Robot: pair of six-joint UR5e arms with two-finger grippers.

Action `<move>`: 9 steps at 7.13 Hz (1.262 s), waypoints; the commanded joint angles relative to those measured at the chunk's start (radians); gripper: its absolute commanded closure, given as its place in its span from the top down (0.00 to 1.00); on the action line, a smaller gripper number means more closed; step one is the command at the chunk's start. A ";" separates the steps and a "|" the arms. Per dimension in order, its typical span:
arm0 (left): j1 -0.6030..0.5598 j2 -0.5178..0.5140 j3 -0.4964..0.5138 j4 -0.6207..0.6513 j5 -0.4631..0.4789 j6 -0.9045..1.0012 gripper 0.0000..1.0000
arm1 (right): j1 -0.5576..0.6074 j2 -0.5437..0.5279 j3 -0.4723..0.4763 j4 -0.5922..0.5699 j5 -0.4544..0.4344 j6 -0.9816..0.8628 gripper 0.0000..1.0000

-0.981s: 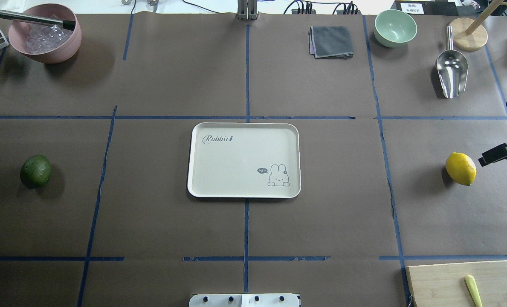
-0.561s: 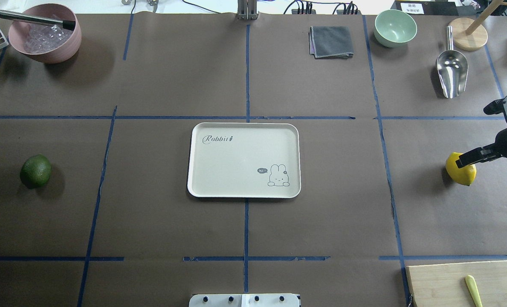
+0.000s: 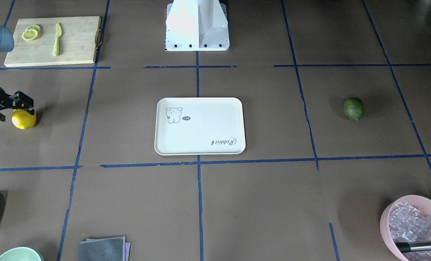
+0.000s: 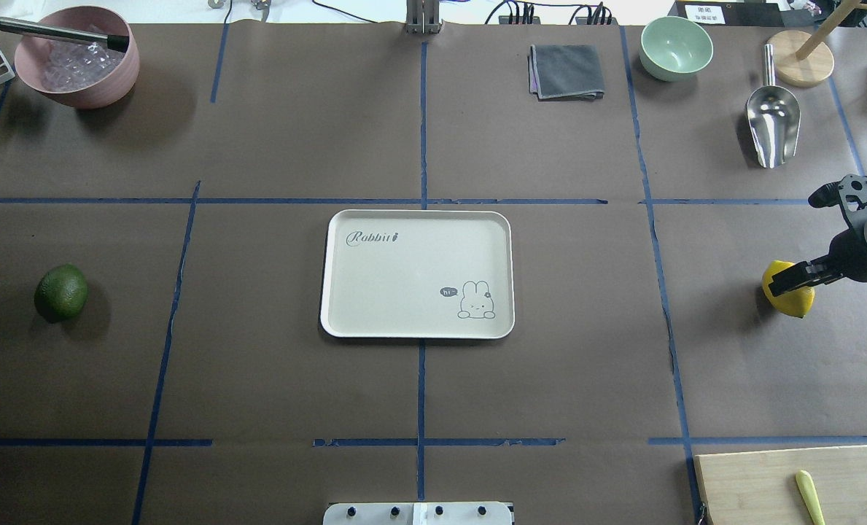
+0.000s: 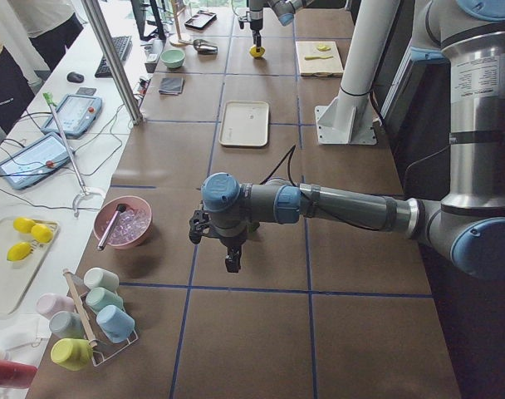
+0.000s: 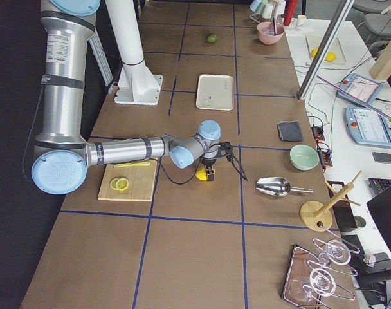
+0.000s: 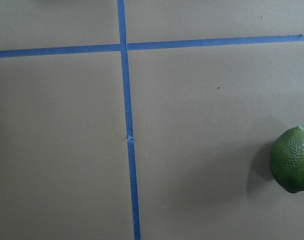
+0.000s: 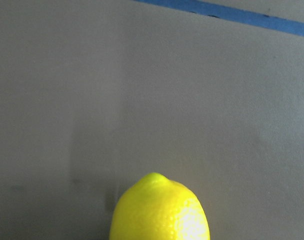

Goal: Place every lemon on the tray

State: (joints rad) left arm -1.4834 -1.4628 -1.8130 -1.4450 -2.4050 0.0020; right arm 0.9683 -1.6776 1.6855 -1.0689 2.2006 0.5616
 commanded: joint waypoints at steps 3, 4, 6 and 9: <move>0.000 0.001 0.000 0.000 0.000 0.001 1.00 | -0.033 0.025 -0.033 0.000 0.004 0.001 0.98; 0.000 0.001 0.000 0.000 0.000 0.001 1.00 | -0.033 0.026 -0.041 0.000 0.004 0.003 0.80; 0.000 0.001 0.000 0.000 0.000 0.001 1.00 | -0.031 0.027 -0.027 0.001 0.014 0.009 0.00; 0.000 0.001 0.000 0.000 0.000 0.003 1.00 | -0.033 0.133 0.135 -0.116 0.050 0.161 0.00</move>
State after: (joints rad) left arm -1.4834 -1.4619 -1.8138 -1.4450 -2.4053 0.0041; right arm 0.9372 -1.6169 1.7610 -1.1222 2.2316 0.6277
